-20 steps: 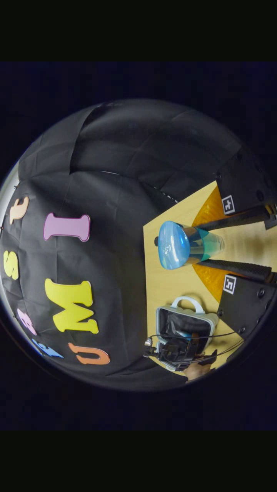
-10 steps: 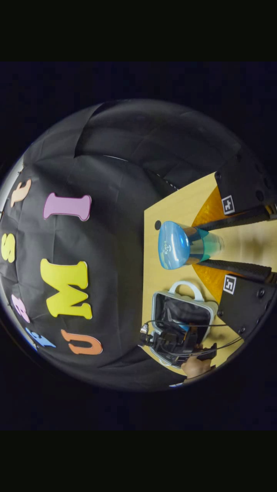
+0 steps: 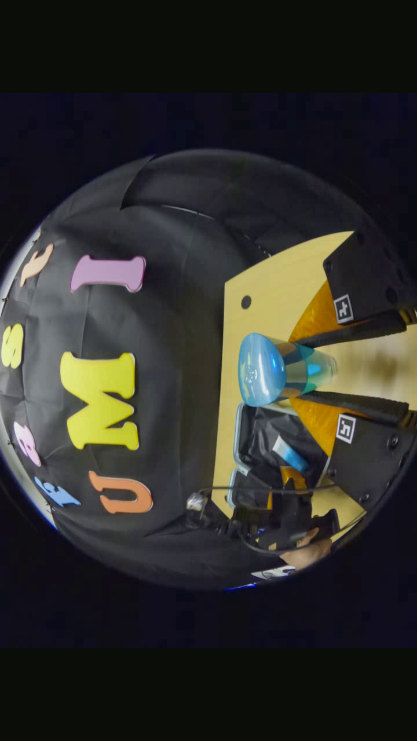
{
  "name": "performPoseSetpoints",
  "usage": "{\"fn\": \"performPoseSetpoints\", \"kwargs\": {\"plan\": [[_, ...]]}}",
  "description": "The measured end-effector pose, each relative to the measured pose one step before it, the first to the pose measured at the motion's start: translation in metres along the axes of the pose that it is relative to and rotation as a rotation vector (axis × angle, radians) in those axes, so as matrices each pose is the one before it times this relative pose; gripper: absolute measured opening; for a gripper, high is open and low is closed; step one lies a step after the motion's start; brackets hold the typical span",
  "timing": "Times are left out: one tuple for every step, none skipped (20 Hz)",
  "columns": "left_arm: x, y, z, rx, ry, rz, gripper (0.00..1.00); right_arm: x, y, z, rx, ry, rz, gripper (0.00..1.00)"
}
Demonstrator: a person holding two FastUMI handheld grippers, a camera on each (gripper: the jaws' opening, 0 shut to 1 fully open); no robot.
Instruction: First open the suitcase, pack the skin care products into it, and then close the suitcase.
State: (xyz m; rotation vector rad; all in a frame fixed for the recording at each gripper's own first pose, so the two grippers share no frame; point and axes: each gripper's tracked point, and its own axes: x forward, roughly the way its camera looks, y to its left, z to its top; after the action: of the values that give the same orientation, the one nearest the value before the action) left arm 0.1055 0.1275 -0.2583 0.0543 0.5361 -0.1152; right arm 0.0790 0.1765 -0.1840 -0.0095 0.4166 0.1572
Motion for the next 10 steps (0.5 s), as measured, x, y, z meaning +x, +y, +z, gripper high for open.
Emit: {"fn": "performPoseSetpoints", "kwargs": {"plan": [[-0.01646,0.00781,0.01107,0.00688,-0.05384,0.00796,0.9,0.0088,0.01592,-0.00039,-0.005,0.00502,0.02686,0.39],[-0.01668,0.00814,0.0071,0.00422,-0.03871,0.00236,0.94,0.01088,0.01736,-0.00208,-0.00511,0.01471,0.02482,0.4],[-0.01596,0.00976,0.00604,0.00444,-0.02877,0.00922,0.96,0.01131,0.0153,-0.00471,-0.00032,0.01691,0.02377,0.4],[-0.02592,0.01071,0.00741,0.00662,-0.02845,0.02192,0.96,0.01145,0.01585,-0.00507,0.00771,0.02048,0.02297,0.4],[-0.01899,0.01093,0.00611,0.00775,-0.02067,0.00668,0.96,0.01345,0.01528,-0.00473,0.01052,0.02319,0.02091,0.4],[-0.01583,0.01373,0.00103,0.00842,-0.0179,0.01436,0.96,0.01186,0.01374,-0.00688,0.00968,0.02548,0.01664,0.4],[-0.01394,0.01285,-0.00091,0.00292,-0.01168,0.01398,0.96,0.01153,0.01196,-0.00688,0.00554,0.02672,0.01037,0.4],[-0.00665,0.00941,-0.00483,-0.00156,-0.01655,0.01038,0.96,0.01072,0.00959,-0.0078,-0.00323,0.02577,0.00459,0.4],[-0.00776,0.01219,-0.0023,-0.00404,-0.01245,0.02476,0.96,0.01177,0.00906,-0.00727,-0.01301,0.02239,0.00163,0.4],[-0.0049,0.00996,-0.00452,-0.00815,-0.00761,0.01595,0.96,0.00906,0.00722,-0.00591,-0.02225,0.01706,-0.00199,0.4]]}}
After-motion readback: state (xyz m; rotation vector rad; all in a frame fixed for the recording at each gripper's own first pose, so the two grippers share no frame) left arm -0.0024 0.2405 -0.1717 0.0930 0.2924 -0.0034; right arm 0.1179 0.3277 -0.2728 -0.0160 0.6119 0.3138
